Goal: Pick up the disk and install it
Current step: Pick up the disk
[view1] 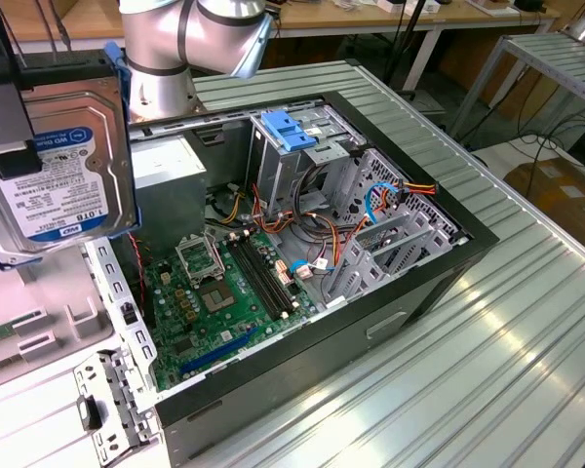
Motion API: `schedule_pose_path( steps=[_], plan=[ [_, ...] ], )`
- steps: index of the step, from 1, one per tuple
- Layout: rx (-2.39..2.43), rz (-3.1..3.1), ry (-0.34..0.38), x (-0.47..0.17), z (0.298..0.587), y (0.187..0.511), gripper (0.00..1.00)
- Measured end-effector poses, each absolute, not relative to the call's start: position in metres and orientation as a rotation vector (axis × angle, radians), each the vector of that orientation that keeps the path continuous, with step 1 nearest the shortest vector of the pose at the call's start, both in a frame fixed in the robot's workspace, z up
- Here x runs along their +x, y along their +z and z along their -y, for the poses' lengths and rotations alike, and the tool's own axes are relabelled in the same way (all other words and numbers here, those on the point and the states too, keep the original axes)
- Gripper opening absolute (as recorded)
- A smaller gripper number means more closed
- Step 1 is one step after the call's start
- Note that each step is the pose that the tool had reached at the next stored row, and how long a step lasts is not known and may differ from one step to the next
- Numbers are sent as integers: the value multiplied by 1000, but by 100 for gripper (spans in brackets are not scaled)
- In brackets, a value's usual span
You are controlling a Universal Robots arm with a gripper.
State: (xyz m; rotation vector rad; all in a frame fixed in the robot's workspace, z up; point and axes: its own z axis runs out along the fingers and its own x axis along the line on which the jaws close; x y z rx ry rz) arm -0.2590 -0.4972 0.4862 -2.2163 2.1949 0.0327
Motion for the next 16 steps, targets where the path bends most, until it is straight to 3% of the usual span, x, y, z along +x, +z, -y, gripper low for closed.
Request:
schedule_pose_path(
  steps=[16],
  plan=[
    [-2216, -2195, 33, -245, 507, 486, 36]
  ],
)
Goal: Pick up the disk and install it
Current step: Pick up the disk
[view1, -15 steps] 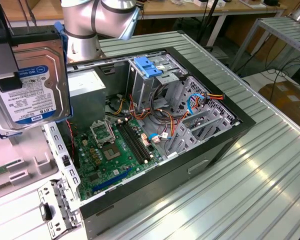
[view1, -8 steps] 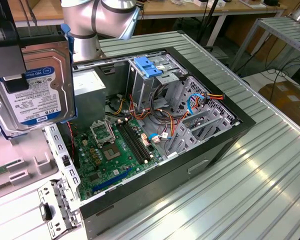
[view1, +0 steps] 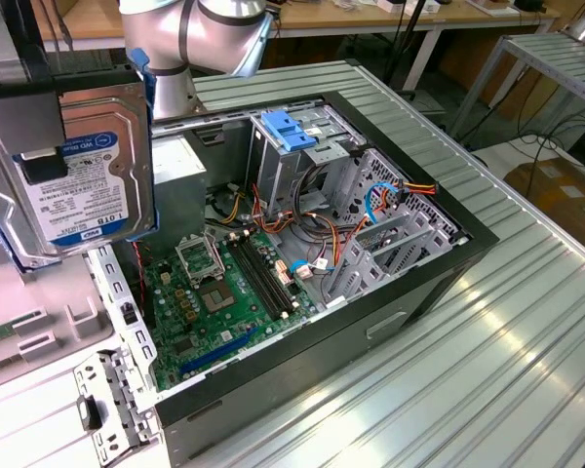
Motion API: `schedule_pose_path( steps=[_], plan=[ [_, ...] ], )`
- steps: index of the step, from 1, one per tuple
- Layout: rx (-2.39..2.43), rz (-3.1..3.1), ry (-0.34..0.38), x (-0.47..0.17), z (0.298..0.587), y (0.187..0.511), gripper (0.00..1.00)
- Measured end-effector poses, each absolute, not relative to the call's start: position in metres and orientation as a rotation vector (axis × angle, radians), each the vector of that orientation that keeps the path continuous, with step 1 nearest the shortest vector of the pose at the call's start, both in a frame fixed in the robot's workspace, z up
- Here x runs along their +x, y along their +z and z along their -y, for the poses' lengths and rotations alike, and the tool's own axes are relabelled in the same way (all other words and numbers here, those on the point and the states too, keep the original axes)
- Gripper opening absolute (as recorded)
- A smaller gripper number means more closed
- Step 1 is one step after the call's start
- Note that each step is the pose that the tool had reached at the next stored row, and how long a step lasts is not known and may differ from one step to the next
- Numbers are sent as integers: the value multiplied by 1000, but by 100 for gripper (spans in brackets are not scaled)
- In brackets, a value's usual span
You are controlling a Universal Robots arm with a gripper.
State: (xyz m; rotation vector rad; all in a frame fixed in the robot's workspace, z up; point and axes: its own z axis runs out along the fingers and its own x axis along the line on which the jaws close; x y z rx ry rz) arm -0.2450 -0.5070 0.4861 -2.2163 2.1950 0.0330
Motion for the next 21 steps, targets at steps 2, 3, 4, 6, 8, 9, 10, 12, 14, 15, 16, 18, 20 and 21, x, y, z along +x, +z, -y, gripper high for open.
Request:
schedule_pose_path(
  steps=[2, 3, 4, 6, 8, 9, 10, 12, 14, 15, 16, 18, 20, 21],
  plan=[
    [-2217, -2195, 33, -232, 515, 486, 36],
    [-2217, -2195, 34, -221, 522, 486, 36],
    [-2217, -2196, 35, -206, 528, 486, 36],
    [-2217, -2196, 35, -204, 529, 486, 36],
    [-2217, -2196, 35, -202, 530, 486, 36],
    [-2217, -2196, 35, -202, 531, 486, 36],
    [-2217, -2196, 35, -201, 531, 486, 36],
    [-2217, -2196, 35, -199, 532, 486, 36],
    [-2217, -2196, 35, -197, 533, 486, 36],
    [-2217, -2196, 35, -196, 533, 486, 36],
    [-2217, -2196, 35, -195, 534, 486, 36],
    [-2217, -2196, 35, -194, 535, 486, 36],
    [-2217, -2196, 35, -192, 536, 486, 36],
    [-2217, -2196, 35, -191, 536, 486, 36]
  ],
)
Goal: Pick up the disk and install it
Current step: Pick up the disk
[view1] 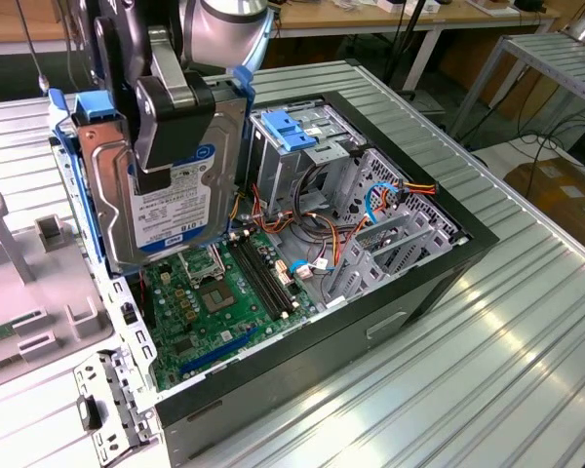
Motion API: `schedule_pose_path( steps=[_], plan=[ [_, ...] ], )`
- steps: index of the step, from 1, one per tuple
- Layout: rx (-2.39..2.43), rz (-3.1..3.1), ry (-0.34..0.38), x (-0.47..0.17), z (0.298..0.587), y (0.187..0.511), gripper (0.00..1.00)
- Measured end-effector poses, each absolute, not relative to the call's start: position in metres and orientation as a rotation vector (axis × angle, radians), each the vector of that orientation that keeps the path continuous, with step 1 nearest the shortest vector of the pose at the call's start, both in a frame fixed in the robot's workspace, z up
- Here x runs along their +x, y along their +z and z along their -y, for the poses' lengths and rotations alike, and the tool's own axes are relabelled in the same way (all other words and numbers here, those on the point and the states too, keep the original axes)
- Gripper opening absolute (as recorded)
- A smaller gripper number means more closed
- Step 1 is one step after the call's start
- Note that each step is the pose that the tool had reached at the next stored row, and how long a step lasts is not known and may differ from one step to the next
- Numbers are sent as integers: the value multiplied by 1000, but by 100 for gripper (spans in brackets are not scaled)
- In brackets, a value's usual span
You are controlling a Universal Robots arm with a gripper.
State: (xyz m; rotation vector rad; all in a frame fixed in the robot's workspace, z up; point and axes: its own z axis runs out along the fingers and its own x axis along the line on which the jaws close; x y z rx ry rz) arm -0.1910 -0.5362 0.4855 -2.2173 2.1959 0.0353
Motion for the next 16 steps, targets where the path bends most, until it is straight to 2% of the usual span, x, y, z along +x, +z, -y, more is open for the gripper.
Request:
schedule_pose_path(
  steps=[16],
  plan=[
    [-2217, -2196, 35, -178, 544, 485, 36]
  ],
)
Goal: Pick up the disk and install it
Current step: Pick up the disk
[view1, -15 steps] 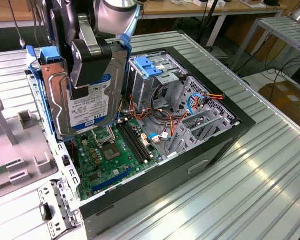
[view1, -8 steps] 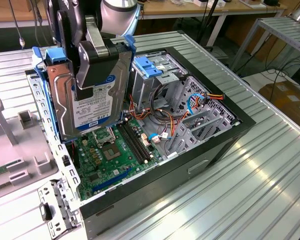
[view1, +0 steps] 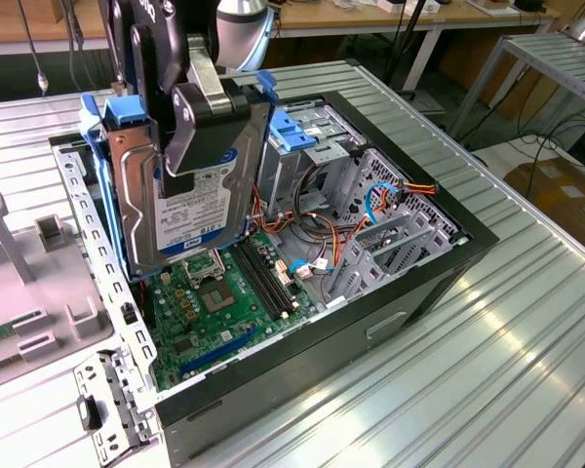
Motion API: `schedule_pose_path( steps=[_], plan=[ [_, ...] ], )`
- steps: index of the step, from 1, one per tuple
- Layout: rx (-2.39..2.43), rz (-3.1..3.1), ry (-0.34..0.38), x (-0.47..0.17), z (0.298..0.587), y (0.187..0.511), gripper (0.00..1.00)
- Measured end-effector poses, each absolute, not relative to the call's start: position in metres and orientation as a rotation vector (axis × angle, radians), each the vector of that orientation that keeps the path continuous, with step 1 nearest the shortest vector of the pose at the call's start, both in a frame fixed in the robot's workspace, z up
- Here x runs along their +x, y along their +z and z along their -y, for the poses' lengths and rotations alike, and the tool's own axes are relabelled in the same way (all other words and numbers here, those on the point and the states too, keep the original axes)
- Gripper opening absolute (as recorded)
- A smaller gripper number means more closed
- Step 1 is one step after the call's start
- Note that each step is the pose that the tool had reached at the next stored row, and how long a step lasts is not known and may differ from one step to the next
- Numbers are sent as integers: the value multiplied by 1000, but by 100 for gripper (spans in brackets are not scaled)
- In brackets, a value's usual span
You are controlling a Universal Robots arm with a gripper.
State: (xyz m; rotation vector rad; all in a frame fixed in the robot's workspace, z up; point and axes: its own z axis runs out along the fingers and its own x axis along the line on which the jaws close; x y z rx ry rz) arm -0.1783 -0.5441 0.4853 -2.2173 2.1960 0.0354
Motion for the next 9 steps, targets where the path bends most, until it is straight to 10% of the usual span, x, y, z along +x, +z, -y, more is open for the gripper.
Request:
schedule_pose_path(
  steps=[9],
  plan=[
    [-2217, -2196, 36, -170, 549, 485, 36]
  ],
)
